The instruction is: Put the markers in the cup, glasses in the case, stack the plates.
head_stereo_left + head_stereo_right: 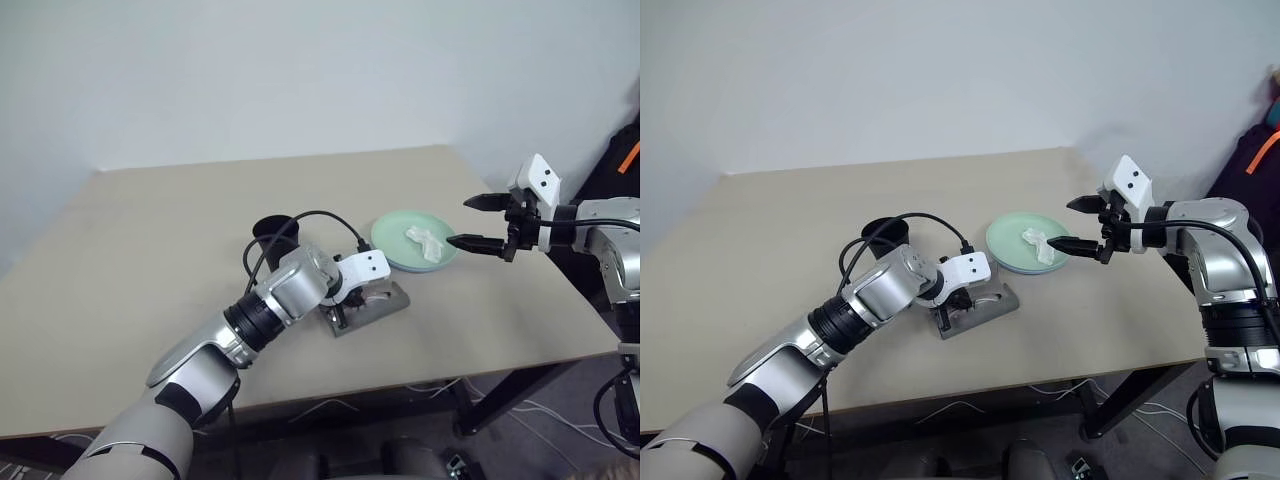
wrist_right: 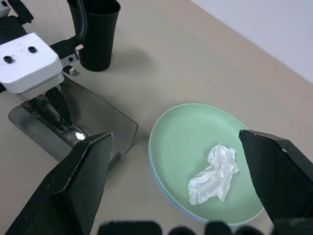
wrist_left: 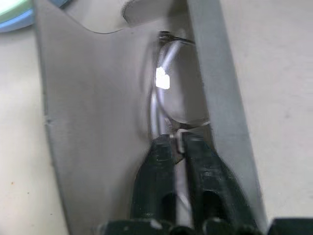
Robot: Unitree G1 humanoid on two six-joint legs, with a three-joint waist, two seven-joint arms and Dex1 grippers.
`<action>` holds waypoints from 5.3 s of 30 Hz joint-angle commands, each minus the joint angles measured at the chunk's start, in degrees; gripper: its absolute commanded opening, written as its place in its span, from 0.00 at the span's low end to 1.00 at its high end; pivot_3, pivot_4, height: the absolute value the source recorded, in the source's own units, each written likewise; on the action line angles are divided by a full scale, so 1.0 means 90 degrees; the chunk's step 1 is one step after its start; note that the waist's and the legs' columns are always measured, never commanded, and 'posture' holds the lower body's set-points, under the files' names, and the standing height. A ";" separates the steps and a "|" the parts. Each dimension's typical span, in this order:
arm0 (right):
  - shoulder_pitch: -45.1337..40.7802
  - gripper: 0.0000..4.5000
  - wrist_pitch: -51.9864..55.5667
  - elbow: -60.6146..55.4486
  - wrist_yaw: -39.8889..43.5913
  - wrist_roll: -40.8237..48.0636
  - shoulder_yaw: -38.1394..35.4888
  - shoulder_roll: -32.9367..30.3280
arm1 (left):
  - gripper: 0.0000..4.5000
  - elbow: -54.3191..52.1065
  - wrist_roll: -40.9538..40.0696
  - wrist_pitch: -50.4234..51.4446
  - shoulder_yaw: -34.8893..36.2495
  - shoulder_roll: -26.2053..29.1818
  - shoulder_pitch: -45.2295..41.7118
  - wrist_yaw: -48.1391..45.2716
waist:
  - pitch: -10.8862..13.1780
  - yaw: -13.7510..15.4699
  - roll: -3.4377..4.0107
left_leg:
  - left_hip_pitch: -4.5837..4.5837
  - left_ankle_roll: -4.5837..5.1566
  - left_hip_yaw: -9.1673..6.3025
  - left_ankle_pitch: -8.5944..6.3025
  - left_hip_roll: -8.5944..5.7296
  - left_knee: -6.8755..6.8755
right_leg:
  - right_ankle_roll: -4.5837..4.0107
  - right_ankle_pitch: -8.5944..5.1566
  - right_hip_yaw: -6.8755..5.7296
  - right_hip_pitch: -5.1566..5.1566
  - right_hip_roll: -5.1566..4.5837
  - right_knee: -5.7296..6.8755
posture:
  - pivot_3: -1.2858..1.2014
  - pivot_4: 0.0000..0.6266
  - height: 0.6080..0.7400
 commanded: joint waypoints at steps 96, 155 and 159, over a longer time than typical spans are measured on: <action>-0.0459 1.00 -0.0307 0.0165 0.0019 0.0016 0.0124 0.0314 | 0.66 -0.0037 -0.1195 -0.3007 0.2905 0.2581 0.2083 -0.1453 | -0.0002 -0.0002 -0.0001 | 0.0005 0.0000 0.0004 0.0000 0.0005 0.0022 | 0.0000 -0.0004 0.0002 -0.0009 0.0001 0.0047 | 0.52 0.00 0.90; -0.0108 1.00 -0.0077 -0.0388 -0.0155 0.0126 0.0026 0.0330 | 0.02 0.2364 0.0166 -0.4316 0.2228 0.2118 0.1427 -0.3092 | -0.0007 0.0001 0.0003 | 0.0005 0.0003 0.0015 -0.0003 0.0008 0.0017 | 0.0003 -0.0006 0.0002 -0.0015 -0.0004 0.0050 | 0.52 0.00 0.90; -0.0110 1.00 -0.0085 -0.0382 -0.0148 0.0126 0.0037 0.0347 | 0.02 0.2038 -0.0093 -0.4358 0.2430 0.2045 0.1428 -0.3170 | -0.0007 0.0013 0.0003 | 0.0003 0.0003 0.0014 -0.0003 0.0008 0.0020 | 0.0003 -0.0006 0.0001 -0.0015 -0.0006 0.0050 | 0.52 0.00 0.90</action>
